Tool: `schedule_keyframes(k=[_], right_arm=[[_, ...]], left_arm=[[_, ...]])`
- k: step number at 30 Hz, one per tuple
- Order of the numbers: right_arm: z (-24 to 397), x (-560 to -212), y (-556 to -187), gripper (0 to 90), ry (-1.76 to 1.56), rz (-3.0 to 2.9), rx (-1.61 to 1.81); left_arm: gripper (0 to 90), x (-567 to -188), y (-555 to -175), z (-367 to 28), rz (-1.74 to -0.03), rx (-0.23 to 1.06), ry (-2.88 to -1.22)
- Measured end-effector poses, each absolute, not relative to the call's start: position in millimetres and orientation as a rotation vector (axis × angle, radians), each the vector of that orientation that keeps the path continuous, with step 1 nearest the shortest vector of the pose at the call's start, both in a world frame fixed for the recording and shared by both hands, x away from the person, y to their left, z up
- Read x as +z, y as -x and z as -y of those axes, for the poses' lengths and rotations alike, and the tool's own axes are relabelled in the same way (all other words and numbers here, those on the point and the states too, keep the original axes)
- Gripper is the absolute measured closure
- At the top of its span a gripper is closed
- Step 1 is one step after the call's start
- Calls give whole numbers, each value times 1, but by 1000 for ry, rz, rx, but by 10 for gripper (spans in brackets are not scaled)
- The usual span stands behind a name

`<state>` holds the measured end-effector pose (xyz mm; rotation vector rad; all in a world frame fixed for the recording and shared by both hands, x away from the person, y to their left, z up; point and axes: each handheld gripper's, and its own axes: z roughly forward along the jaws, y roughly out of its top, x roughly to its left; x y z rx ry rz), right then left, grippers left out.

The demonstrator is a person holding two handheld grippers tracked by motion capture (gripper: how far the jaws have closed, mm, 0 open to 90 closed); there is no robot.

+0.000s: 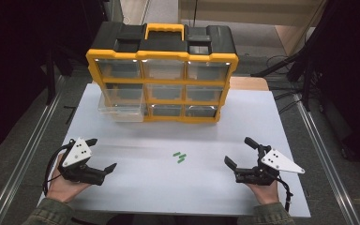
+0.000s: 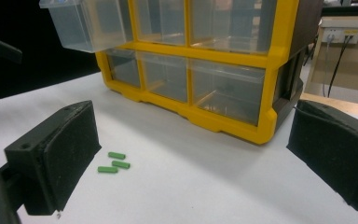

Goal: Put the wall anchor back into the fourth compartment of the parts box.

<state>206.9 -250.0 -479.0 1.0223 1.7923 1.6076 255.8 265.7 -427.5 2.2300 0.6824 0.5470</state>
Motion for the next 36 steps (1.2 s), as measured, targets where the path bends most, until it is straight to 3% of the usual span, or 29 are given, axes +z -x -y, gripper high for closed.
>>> schedule_keyframes(k=[11,17,20,36], right_arm=[[250,-479,-206,19,-1016,-1781,1598],[250,-479,-206,18,-1012,-1787,1595],[251,-478,-206,18,-1011,-1784,1596],[251,-478,-206,15,-1017,-1782,1592]], left_arm=[[0,-424,-270,-261,-670,440,-2515],[0,-432,-279,-244,-601,325,-2825],[0,-434,-281,-238,-580,294,-2900],[0,-433,-286,-214,-546,280,-2924]])
